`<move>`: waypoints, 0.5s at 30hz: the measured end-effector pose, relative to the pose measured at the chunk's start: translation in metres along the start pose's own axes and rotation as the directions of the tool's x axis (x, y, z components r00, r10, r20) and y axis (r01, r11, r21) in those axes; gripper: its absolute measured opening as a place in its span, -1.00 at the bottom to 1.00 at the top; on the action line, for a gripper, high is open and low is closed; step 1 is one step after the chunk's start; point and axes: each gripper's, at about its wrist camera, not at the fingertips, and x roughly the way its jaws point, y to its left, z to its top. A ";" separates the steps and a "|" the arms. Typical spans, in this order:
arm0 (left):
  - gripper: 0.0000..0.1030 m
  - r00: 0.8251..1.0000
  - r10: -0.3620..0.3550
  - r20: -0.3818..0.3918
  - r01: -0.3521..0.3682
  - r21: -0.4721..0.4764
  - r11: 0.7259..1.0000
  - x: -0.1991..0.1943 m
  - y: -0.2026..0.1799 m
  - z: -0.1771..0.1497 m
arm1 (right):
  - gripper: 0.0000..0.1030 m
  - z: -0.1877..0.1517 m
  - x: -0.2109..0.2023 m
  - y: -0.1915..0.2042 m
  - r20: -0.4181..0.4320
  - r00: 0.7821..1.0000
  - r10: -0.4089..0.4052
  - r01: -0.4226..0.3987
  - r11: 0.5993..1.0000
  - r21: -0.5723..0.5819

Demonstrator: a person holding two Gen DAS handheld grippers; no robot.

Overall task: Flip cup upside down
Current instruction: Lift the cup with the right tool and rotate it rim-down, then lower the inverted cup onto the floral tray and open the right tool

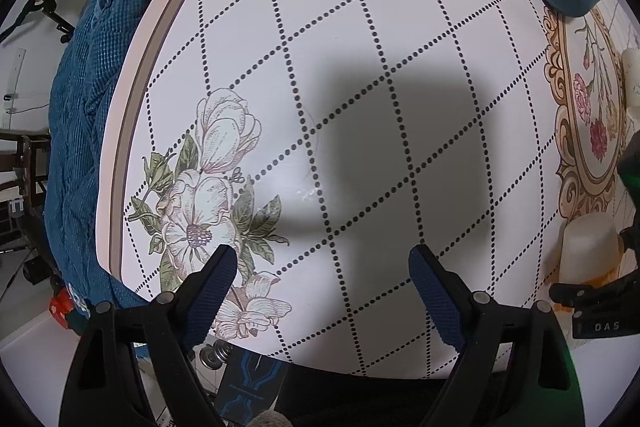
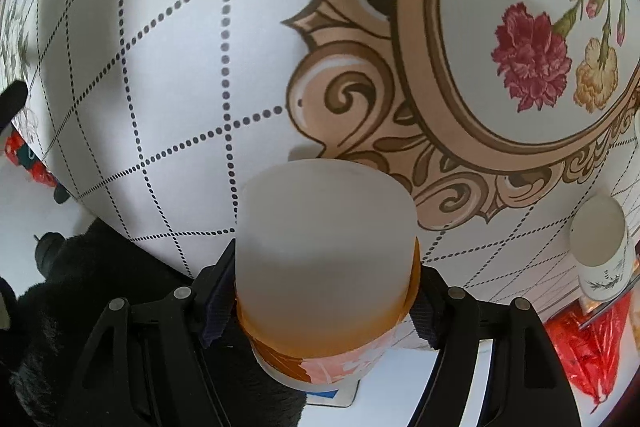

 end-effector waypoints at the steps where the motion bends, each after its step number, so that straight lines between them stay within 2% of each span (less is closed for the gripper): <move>1: 0.71 1.000 0.001 -0.001 -0.001 0.002 1.000 0.000 -0.002 0.000 | 0.58 0.000 -0.004 -0.002 0.005 1.000 0.001 -0.001 1.000 -0.004; 2: 0.71 1.000 0.003 -0.001 -0.003 0.005 1.000 0.000 -0.004 0.001 | 0.63 0.002 -0.008 -0.005 0.014 1.000 -0.001 0.001 1.000 -0.009; 11: 0.71 1.000 0.009 0.004 -0.009 0.033 0.999 -0.004 -0.021 -0.004 | 0.63 0.008 -0.038 -0.020 0.075 0.997 0.009 -0.010 1.000 0.015; 14: 0.71 1.000 0.009 0.003 -0.009 0.037 0.999 -0.006 -0.026 -0.005 | 0.38 0.009 -0.051 -0.028 0.109 0.994 0.010 -0.012 1.000 0.017; 15: 0.71 1.000 0.007 0.002 -0.007 0.037 0.999 -0.005 -0.025 -0.004 | 0.38 0.006 -0.054 -0.030 0.121 0.993 0.006 -0.008 1.000 0.018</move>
